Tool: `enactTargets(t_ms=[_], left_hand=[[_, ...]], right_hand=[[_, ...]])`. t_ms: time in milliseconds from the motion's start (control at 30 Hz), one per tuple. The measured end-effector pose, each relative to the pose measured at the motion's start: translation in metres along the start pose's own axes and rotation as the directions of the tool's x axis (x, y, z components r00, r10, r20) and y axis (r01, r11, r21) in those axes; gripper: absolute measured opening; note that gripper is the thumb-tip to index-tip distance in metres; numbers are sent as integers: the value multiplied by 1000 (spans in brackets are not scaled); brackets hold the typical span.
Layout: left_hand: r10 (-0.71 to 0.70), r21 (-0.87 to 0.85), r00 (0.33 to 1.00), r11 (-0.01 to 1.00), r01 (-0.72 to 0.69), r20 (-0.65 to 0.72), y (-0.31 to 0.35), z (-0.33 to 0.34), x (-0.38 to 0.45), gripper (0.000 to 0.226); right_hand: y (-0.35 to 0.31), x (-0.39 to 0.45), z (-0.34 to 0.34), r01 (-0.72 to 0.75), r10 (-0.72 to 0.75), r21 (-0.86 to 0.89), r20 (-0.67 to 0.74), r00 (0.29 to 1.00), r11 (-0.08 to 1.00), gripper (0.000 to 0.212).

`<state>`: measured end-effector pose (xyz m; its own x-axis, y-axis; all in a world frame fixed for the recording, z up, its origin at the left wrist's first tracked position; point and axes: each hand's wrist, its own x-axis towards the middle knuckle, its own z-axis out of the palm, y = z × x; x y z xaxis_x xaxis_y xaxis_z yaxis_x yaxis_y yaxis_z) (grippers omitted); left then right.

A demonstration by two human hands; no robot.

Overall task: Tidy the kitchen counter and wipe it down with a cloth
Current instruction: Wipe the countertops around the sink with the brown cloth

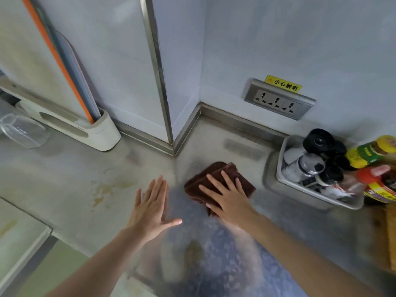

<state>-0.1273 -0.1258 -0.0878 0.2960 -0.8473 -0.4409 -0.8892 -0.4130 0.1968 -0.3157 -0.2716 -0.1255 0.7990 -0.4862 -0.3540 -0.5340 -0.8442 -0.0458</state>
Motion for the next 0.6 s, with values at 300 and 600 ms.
enactTargets(t_ms=[300, 600], left_hand=[[-36, 68, 999, 997, 34, 30, -23, 28, -57, 97], [34, 119, 999, 992, -38, 34, -29, 33, -70, 87]], right_hand=[[-64, -39, 4, -354, 368, 300, 11, 930, 886, 50], [-69, -93, 34, -398, 408, 223, 0, 913, 890, 52]])
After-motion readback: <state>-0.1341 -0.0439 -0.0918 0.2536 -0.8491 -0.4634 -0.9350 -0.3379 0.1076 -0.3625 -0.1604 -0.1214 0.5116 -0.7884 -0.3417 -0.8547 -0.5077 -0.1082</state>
